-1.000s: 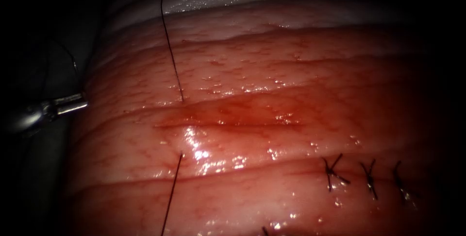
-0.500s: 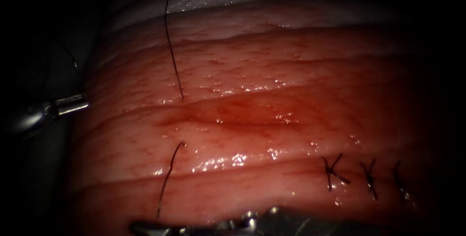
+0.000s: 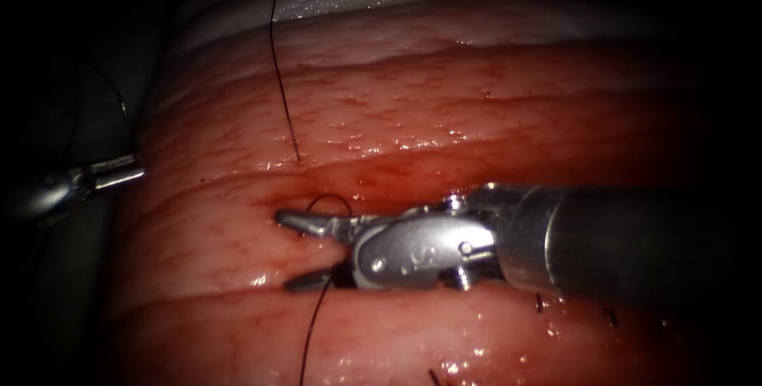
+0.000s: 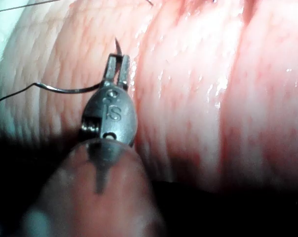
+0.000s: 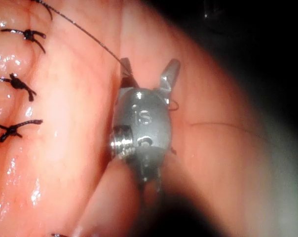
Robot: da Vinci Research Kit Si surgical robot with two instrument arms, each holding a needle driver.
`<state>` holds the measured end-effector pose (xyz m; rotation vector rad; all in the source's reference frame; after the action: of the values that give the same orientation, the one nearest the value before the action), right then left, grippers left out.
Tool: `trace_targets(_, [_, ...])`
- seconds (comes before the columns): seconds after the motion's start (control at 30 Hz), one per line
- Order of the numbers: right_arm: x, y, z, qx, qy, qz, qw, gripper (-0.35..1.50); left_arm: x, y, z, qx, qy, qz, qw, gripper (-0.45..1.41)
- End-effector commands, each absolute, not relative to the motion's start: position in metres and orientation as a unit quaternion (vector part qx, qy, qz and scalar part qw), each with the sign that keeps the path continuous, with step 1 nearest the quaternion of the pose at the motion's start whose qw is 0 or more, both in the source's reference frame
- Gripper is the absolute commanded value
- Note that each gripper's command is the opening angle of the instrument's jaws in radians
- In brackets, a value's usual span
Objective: Wound Closure
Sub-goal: Using the right hand, pull the suture through.
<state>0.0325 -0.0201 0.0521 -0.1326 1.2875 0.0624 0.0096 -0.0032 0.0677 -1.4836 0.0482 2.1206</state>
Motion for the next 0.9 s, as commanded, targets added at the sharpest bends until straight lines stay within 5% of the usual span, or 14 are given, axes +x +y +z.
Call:
trace_targets(0.03, [0.0325,-0.0197,0.0512,-0.062,0.606,0.032,0.792,1.25,0.0091,-0.0032,0.0683,-0.552,0.018,0.788,0.273,-0.45])
trace_targets(0.4, [0.0280,-0.0161,0.0504,-0.057,0.615,0.053,0.785,1.31,0.0091,-0.0033,0.0684,-0.553,0.018,0.787,0.272,-0.45])
trace_targets(0.57, [0.0300,-0.0171,0.0545,-0.075,0.610,0.046,0.787,1.43,0.0090,-0.0033,0.0688,-0.552,0.018,0.788,0.271,-0.45])
trace_targets(0.9, [0.0321,-0.0177,0.0586,-0.044,0.618,0.085,0.780,1.31,0.0093,-0.0035,0.0688,-0.554,0.015,0.786,0.274,-0.45])
